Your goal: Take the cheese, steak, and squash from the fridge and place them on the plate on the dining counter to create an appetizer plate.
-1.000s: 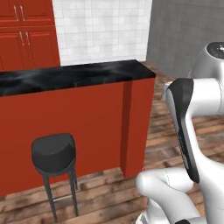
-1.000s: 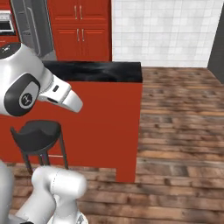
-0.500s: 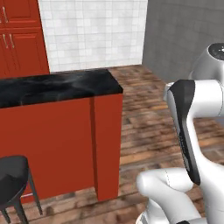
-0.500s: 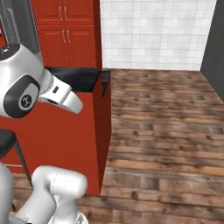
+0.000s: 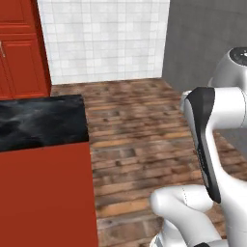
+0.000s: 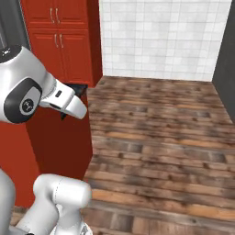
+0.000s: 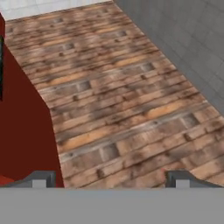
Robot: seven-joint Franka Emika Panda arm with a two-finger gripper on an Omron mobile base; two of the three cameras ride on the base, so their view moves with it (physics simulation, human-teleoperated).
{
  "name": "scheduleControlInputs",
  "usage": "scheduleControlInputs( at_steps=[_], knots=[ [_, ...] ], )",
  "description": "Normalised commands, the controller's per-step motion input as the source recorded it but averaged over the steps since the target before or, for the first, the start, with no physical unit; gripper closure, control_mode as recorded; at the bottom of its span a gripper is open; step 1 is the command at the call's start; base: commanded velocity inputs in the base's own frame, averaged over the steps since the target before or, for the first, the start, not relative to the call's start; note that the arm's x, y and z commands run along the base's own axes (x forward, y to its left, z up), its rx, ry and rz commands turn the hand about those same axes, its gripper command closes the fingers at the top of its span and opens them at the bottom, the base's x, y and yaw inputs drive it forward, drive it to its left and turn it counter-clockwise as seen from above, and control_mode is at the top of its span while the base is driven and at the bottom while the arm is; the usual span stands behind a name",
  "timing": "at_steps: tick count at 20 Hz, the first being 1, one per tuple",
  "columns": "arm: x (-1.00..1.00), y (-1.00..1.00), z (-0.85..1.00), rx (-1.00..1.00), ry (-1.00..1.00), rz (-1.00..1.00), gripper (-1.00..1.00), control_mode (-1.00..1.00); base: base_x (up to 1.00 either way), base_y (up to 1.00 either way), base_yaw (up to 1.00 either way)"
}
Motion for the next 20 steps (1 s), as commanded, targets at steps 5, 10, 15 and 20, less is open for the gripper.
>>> scheduleControlInputs(
  at_steps=[5, 10, 15, 20],
  knots=[
    [0.0, 0.0, 0.0, 0.0, 0.0, 0.0, -1.0, 1.0, 1.0, -0.98, 0.31],
    [0.0, 0.0, 0.0, 0.0, 0.0, 0.0, -1.0, 1.0, 1.0, -0.82, 0.4],
    [0.0, 0.0, 0.0, 0.0, 0.0, 0.0, -1.0, 1.0, 1.0, -0.72, 0.44],
    [0.0, 0.0, 0.0, 0.0, 0.0, 0.0, -1.0, 1.0, 1.0, -0.7, 0.46]
  ],
)
